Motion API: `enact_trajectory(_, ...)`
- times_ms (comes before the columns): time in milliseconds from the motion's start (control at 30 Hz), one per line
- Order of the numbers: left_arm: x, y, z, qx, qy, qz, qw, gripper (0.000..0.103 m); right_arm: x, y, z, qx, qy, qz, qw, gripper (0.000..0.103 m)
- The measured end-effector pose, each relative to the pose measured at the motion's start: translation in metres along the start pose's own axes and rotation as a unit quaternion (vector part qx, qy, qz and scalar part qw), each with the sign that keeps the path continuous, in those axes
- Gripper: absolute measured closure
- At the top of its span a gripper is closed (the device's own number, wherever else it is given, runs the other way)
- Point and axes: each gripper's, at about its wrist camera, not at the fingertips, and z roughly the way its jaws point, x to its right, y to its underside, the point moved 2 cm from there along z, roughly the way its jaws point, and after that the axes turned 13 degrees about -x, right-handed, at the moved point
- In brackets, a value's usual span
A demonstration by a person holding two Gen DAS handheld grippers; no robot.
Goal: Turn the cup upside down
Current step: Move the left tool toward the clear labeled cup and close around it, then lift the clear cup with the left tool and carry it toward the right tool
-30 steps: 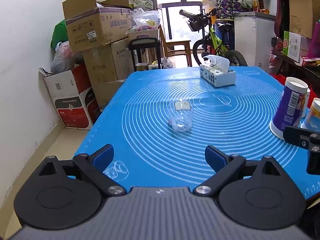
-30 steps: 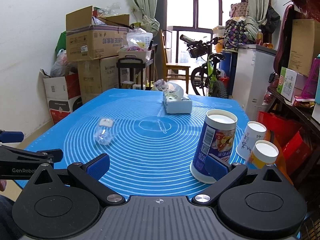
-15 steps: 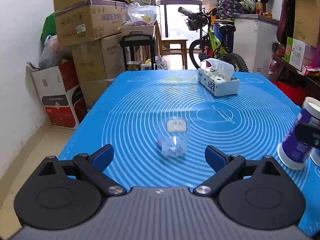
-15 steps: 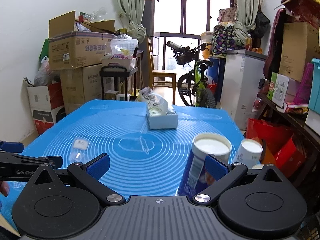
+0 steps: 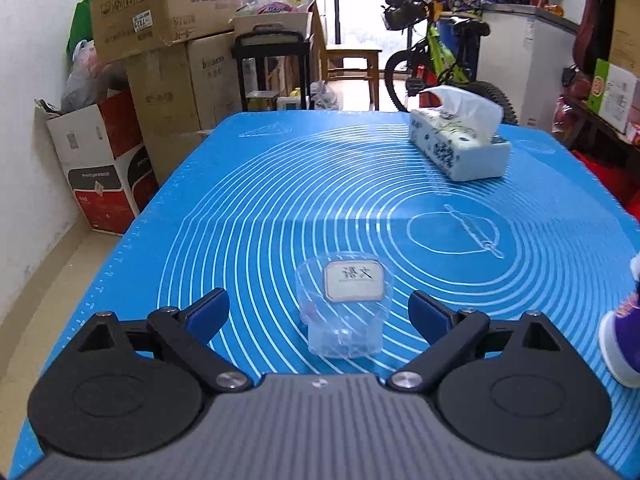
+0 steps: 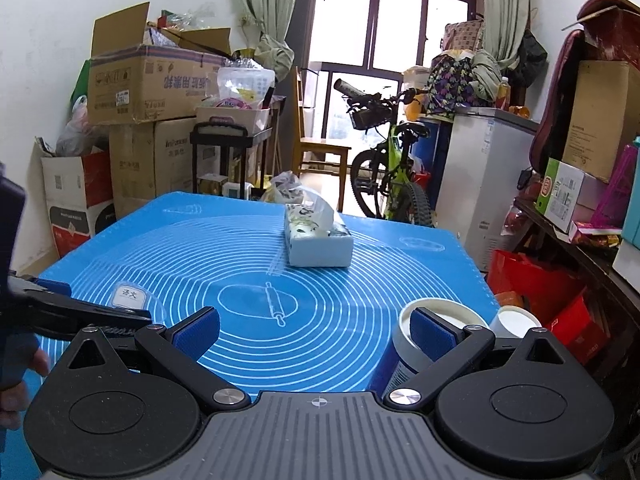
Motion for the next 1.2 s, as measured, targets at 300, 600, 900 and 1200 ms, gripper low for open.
enact_trajectory(300,0.008,-0.008,0.022,-0.039,0.043,0.011,0.9983,0.037,-0.008,-0.004,0.007,0.006,0.006,-0.019,1.000,0.002)
enact_trajectory(600,0.008,-0.007,0.019,-0.040,0.048,0.010,0.9980,0.043,0.000,-0.003,0.003,0.008,0.005,-0.008,1.000,0.002)
enact_trajectory(900,0.019,0.012,-0.030,-0.009,0.049,0.033,0.9982,0.043,-0.001,-0.001,-0.018,0.020,0.002,-0.017,1.000,0.002)
enact_trajectory(1200,0.038,0.058,-0.065,-0.006,0.052,0.047,0.9975,0.042,0.003,0.024,-0.055,0.020,-0.013,-0.012,1.000,0.002)
